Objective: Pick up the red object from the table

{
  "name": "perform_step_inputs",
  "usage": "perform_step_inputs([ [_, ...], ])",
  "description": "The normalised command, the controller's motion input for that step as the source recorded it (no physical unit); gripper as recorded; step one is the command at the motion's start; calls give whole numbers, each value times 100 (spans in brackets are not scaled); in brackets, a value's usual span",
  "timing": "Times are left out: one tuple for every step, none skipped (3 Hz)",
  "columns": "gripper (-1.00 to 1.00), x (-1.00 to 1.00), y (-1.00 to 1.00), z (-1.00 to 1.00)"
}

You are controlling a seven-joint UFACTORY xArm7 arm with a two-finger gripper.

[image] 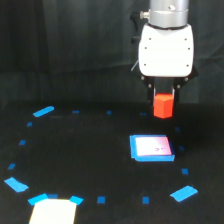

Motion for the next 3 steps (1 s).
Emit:
perform_step_inputs([
  [-100,8,-18,39],
  [-100,-35,-29,32],
  [-100,-5,26,-28],
])
